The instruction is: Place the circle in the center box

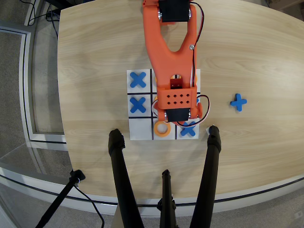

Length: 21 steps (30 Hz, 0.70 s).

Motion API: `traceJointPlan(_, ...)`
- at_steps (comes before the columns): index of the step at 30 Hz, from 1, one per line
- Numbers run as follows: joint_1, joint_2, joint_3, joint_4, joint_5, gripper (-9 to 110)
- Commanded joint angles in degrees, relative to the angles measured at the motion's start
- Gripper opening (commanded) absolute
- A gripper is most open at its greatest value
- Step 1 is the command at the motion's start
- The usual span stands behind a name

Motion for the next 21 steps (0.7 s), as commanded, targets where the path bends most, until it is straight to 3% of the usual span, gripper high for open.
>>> traceJointPlan(1,-0.4,-0.4,-2.9,-0.4,0.3,0)
traceJointPlan(13,-0.1,-0.6,-4.5,1.3,-0.4,6)
traceJointPlan(21,1.1,-0.3,-11.2,8.9,-1.3,9)
